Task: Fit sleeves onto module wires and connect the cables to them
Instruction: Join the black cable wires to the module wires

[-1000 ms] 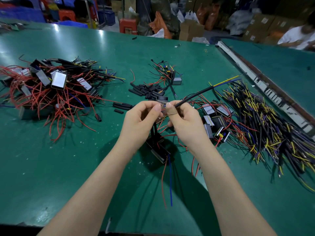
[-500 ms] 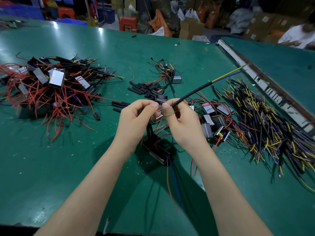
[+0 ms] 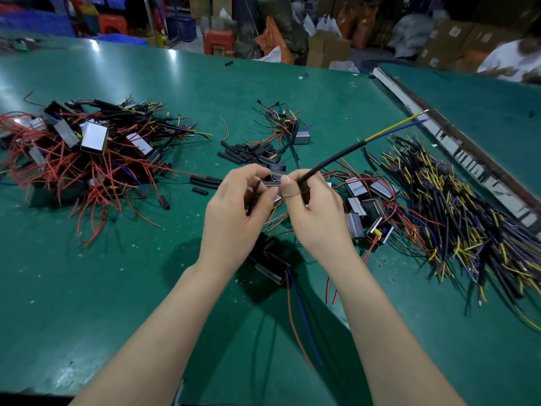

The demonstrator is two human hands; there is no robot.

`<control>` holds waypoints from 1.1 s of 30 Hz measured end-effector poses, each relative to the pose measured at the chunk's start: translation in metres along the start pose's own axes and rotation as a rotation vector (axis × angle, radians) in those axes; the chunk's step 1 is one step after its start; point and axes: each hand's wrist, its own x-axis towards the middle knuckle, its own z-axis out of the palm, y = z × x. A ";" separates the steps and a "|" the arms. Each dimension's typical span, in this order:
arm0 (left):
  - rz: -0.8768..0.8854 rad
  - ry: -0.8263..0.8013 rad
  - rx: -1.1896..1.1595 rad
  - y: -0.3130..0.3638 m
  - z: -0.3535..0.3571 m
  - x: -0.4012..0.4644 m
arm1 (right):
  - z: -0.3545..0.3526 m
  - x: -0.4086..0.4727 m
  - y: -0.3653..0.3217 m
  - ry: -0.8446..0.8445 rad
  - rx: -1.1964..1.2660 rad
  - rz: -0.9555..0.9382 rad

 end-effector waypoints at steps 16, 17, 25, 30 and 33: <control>-0.006 -0.179 0.132 -0.004 -0.003 0.005 | -0.003 0.005 -0.002 -0.216 0.379 0.360; 0.000 -0.229 0.128 -0.006 -0.004 0.006 | -0.003 0.005 -0.002 -0.219 0.385 0.376; -0.025 -0.276 0.092 -0.006 -0.004 0.007 | -0.005 0.007 0.000 -0.191 0.349 0.420; -0.099 -0.193 -0.036 -0.004 -0.006 0.008 | -0.007 0.007 0.001 -0.174 0.366 0.431; -0.128 -0.178 -0.065 -0.003 -0.005 0.007 | -0.008 0.007 0.001 -0.173 0.361 0.447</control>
